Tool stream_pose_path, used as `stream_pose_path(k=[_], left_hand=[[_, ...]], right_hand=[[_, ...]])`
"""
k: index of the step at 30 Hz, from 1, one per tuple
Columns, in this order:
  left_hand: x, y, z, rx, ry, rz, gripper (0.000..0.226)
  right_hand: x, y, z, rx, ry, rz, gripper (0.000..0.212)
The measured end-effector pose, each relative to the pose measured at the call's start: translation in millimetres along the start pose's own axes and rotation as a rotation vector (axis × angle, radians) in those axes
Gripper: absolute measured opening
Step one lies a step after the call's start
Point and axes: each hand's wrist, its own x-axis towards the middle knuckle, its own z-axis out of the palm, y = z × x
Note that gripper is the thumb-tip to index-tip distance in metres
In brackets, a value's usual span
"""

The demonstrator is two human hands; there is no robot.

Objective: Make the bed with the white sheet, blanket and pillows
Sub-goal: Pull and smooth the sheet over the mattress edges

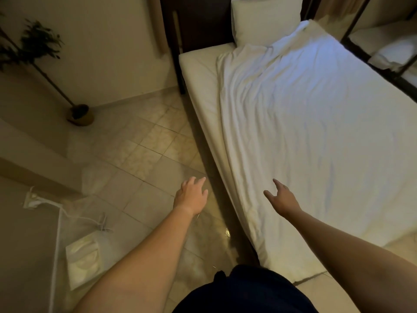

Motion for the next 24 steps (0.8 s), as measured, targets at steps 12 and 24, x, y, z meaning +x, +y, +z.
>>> stream_pose_path(k=[12,24], left_hand=[[108,-3,-55,0.052,-0.005,0.077,0.055],[282,1,-144,0.069,0.007,0.099,0.055]], right_hand=[[73,-45,-11,0.032,0.035,0.066,0.072],[218,-140,-52,0.064,0.039,0.078,0.072]])
